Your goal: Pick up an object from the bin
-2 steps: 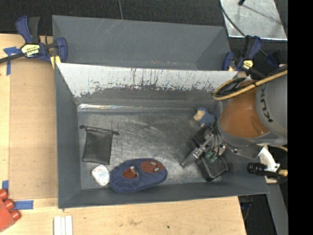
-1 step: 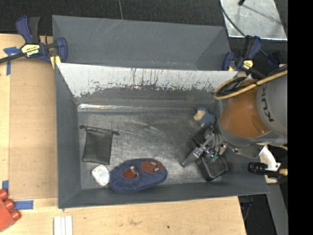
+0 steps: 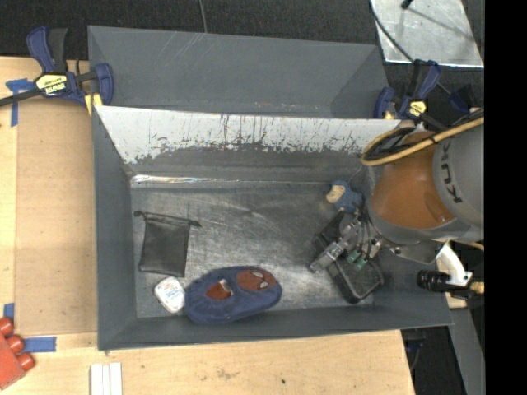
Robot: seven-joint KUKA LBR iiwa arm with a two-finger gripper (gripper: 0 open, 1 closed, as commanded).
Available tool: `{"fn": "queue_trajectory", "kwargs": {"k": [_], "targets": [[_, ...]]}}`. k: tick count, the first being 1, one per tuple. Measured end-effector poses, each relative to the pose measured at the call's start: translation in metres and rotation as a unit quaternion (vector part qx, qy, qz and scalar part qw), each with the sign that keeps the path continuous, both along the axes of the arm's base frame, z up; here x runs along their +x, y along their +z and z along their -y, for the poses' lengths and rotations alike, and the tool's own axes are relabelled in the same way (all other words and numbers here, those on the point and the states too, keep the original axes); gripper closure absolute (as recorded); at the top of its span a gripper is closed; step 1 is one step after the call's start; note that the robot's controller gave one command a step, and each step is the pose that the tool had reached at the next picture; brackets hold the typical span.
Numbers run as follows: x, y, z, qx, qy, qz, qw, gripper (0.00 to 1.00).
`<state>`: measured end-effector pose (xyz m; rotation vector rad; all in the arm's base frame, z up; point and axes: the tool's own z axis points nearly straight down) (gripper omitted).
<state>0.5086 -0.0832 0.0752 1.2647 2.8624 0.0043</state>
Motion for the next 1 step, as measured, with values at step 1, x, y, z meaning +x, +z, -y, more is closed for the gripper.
{"fn": "queue_trajectory", "kwargs": {"k": [1], "targets": [[0.0005,0.1007,0.0007,0.001,0.001,-0.0042,1.0000,1.00]]}}
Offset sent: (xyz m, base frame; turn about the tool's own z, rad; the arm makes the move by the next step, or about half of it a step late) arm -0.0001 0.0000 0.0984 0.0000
